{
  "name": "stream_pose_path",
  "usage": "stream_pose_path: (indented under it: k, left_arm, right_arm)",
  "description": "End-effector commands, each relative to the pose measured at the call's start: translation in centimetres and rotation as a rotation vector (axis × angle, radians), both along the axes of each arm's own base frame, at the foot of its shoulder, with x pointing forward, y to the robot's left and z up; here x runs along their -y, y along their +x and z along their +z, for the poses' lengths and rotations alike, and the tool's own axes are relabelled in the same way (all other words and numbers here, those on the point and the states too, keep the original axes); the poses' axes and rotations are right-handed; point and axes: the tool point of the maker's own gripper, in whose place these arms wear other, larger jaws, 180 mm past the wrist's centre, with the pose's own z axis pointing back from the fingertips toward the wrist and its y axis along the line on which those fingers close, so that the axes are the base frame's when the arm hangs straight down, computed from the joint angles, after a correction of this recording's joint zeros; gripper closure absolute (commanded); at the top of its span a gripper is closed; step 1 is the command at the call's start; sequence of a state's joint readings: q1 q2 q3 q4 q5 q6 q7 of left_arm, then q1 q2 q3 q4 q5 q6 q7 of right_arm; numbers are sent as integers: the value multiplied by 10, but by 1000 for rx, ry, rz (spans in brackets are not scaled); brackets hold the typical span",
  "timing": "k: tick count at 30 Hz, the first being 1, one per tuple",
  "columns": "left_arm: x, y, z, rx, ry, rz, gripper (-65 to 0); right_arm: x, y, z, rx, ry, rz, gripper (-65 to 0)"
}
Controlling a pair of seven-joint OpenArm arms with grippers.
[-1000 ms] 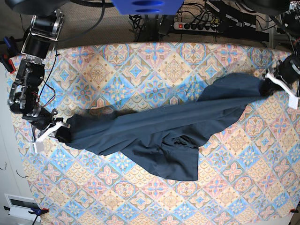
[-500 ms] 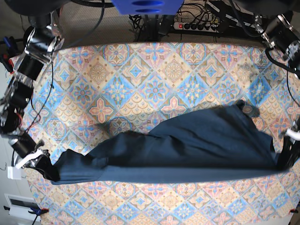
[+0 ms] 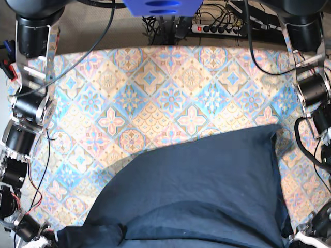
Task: Layout the t-shirt on the table in an organized manner, then fold the t-shirt properly
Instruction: 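Lift the shirt with both grippers and lay it flat across the table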
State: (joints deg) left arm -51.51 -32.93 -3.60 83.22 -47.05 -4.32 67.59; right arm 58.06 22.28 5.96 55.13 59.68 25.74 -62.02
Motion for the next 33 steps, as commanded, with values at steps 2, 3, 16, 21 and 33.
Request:
stream_pose_path:
  k: [2,3,16,21,33]
  left_arm:
    - [10,4,60,155,1,-11,0]
    - [14,5,74,185,12,-16,0]
    - [16,-5,89,199,56,-35,0]
    - [32,-38,-7,27,159,-112,0]
    - [7,-141,-167,-290,183,-73,0]
  right_arm:
    - [16,-2,83,182,42,-30,-6]
    - [22,-3,94,201,43,-41,-6]
    - [93,-42,97,217,-38,-151,-6]
    - [74,-70,-6,68,-81,-85,-6]
    - [46,-162,-150,-166,-165,-44,-6]
